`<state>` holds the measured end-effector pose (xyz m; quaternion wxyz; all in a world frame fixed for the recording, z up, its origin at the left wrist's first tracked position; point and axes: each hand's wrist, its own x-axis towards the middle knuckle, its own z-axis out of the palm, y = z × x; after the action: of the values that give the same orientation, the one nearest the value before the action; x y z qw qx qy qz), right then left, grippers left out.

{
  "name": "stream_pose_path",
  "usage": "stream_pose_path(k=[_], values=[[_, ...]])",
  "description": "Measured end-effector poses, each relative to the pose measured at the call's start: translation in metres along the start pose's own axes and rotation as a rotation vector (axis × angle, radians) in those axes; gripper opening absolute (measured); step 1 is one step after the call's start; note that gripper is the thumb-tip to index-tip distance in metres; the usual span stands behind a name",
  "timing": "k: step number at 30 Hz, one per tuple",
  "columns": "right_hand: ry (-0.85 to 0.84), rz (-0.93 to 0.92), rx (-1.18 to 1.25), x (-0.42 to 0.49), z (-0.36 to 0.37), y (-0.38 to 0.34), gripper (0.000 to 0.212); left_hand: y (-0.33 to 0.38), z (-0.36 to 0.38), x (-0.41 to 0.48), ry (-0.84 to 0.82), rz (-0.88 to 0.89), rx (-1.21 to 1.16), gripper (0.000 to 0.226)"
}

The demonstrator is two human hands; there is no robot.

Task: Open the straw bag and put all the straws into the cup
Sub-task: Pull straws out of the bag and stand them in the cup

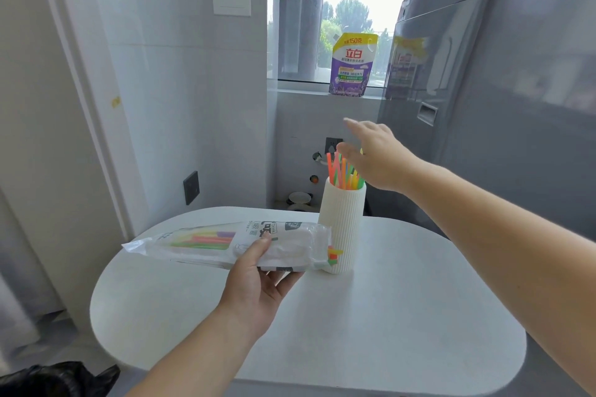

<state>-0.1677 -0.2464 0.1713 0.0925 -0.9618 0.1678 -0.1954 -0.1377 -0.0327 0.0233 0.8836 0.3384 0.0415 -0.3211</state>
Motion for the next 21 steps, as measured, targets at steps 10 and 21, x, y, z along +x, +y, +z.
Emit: stream_pose_path(k=[10,21], values=[[0.508,0.048,0.301,-0.069,0.013,-0.016,0.029,0.005,-0.001,-0.005,-0.046,0.062,0.086,0.032],[-0.049,1.049,1.867,-0.152,0.094,-0.034,0.057,0.001,0.016,-0.029,-0.232,0.375,0.635,0.032]])
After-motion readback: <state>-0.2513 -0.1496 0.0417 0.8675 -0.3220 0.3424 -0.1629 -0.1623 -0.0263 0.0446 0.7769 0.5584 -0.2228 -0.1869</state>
